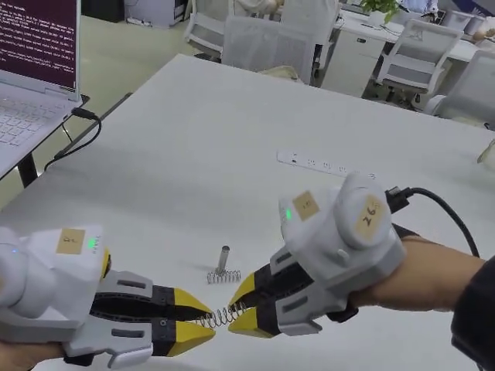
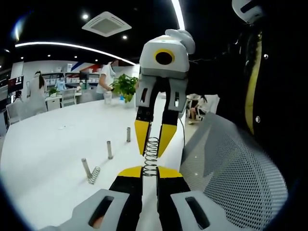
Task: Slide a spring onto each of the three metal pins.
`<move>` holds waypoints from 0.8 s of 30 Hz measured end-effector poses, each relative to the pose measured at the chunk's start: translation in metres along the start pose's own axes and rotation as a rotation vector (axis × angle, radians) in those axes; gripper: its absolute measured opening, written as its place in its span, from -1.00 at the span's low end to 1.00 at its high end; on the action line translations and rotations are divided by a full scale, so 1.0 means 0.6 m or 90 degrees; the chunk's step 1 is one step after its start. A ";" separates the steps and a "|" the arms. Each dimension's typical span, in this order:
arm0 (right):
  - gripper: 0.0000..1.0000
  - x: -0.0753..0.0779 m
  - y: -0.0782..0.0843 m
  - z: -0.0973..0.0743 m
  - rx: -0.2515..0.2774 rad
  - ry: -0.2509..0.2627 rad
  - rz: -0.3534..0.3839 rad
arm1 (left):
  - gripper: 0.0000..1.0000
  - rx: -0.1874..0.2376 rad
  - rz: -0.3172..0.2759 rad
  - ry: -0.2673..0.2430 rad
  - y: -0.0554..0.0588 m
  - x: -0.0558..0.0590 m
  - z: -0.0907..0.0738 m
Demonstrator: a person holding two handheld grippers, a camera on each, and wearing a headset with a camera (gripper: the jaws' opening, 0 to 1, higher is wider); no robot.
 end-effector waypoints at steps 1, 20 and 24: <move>-0.84 0.000 -0.002 -0.001 0.001 0.000 -0.001 | -0.95 0.000 0.000 0.000 0.000 0.000 0.000; -0.84 -0.005 -0.043 0.000 -0.013 -0.009 -0.038 | -0.95 0.004 -0.001 0.003 -0.001 -0.002 0.002; -0.84 -0.004 -0.042 0.000 -0.016 -0.009 -0.037 | -0.95 0.005 -0.001 0.001 0.000 -0.003 0.002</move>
Point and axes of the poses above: the centre of the closed fingertips' face, and the gripper's own axes: z roughly forward along the fingers, x roughly to its right, y roughly out of its underside, the point moved 6 cm from there along -z, roughly backward along the fingers, and after that the axes turned 6 degrees about y, right-handed, at the moved point
